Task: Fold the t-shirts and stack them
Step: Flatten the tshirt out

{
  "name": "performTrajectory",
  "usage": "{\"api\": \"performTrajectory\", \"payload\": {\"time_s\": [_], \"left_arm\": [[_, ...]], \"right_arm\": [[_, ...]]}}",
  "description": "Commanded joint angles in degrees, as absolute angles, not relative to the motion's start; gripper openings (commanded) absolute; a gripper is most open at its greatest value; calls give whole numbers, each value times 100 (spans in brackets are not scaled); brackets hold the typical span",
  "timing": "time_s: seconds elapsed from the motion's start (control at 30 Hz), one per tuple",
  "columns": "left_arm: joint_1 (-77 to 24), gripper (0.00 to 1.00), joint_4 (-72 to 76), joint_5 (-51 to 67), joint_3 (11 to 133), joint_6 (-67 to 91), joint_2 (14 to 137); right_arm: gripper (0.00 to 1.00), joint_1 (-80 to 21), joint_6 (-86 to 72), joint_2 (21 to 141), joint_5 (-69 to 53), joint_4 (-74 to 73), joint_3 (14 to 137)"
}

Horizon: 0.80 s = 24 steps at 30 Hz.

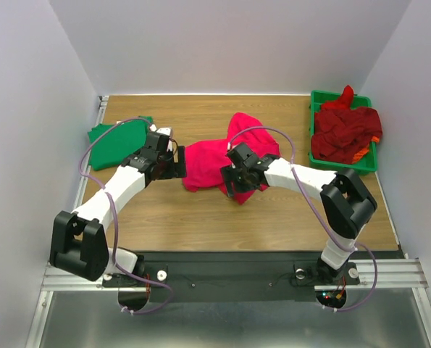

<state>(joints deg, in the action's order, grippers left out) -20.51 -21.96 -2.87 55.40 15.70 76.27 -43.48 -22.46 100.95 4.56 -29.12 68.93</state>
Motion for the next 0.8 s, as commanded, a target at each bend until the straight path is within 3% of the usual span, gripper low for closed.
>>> {"api": "performTrajectory", "payload": {"time_s": [0.0, 0.23, 0.43, 0.77], "left_arm": [[-2048, 98, -2074, -26, 5301, 1626, 7558], [-2048, 98, -1688, 272, 5028, 1626, 7910], [-2048, 91, -1319, 360, 4922, 1547, 8445], [-2074, 82, -967, 703, 5045, 1433, 9131]], "right_arm": [[75, -4351, -2232, 10204, 677, -2795, 6917], [69, -4359, -2355, 10415, 940, -2769, 6873], [57, -4351, -2470, 10599, 984, -2751, 6978], [49, -4351, -2426, 10767, 853, -2751, 7101]]}}
